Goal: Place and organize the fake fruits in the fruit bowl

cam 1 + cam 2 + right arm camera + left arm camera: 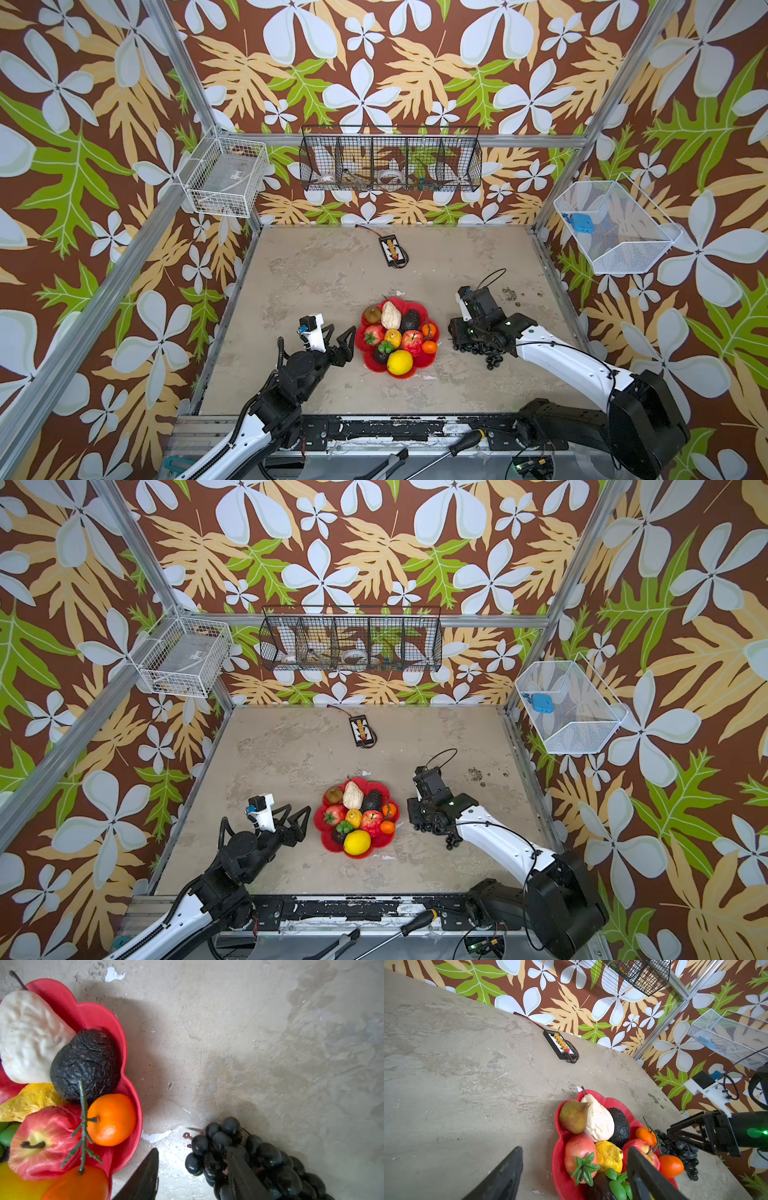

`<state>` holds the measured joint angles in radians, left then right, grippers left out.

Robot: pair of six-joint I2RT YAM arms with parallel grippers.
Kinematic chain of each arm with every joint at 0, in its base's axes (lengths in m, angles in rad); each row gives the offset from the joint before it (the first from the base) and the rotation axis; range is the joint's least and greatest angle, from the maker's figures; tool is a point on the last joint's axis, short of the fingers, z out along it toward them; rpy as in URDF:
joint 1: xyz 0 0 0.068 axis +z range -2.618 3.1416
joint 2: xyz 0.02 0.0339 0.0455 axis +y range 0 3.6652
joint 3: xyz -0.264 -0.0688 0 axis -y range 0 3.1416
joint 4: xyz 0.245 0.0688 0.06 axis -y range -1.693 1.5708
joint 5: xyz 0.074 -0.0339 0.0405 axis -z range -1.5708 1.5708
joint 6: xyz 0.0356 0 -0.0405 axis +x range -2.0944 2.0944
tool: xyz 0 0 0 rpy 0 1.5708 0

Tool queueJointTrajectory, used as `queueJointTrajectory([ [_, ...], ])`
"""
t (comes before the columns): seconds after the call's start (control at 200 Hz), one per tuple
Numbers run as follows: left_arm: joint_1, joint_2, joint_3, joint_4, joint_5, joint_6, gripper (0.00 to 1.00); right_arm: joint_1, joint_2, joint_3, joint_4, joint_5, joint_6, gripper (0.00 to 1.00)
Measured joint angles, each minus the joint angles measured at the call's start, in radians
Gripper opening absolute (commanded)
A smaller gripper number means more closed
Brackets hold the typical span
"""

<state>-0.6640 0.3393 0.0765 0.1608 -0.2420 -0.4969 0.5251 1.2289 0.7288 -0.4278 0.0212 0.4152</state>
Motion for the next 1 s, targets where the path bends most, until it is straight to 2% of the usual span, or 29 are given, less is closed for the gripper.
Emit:
queueJointTrajectory([
  [0.245, 0.0, -0.002, 0.0, 0.0, 0.0, 0.0, 0.79, 0.088, 0.09, 0.086, -0.077, 0.051, -0.017, 0.35],
  [0.566, 0.0, -0.017, 0.0, -0.008, 0.0, -0.001, 0.8, 0.146, 0.238, 0.156, -0.134, 0.06, -0.059, 0.25],
  [1.001, 0.0, -0.026, 0.0, -0.016, 0.0, -0.003, 0.8, 0.182, 0.387, 0.22, -0.185, 0.156, -0.113, 0.21],
])
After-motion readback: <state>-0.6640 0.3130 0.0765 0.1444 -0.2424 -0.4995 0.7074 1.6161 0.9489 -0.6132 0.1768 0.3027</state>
